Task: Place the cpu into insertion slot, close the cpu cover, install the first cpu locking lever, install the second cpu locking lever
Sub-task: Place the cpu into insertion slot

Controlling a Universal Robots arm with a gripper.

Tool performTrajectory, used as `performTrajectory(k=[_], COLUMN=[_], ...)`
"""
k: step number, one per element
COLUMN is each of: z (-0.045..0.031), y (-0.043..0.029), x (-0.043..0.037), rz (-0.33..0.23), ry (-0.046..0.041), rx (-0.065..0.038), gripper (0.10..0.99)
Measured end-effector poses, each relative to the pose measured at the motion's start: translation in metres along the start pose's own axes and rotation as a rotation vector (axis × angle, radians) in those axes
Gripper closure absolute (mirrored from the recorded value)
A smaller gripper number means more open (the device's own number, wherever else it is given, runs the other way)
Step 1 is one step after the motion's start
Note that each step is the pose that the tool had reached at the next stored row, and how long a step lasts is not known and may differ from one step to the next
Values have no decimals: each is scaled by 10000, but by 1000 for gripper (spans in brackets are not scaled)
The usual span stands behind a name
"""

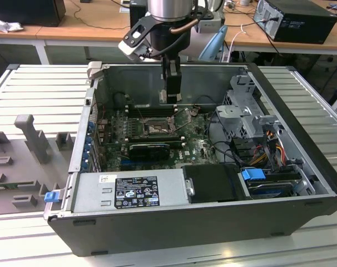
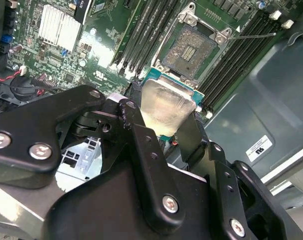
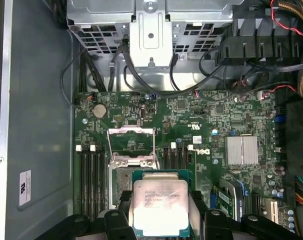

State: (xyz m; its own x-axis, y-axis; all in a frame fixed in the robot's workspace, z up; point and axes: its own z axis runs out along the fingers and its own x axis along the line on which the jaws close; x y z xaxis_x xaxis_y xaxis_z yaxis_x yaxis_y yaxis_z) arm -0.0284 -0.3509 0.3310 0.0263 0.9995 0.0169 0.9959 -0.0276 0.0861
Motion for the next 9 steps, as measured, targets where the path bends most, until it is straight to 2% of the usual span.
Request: performTrajectory(k=[4, 9], z=[35, 92], y=[-3, -47], x=[-1, -3], rz=[0, 0], ry=[1, 17], rx=[0, -11], gripper=[557, 557])
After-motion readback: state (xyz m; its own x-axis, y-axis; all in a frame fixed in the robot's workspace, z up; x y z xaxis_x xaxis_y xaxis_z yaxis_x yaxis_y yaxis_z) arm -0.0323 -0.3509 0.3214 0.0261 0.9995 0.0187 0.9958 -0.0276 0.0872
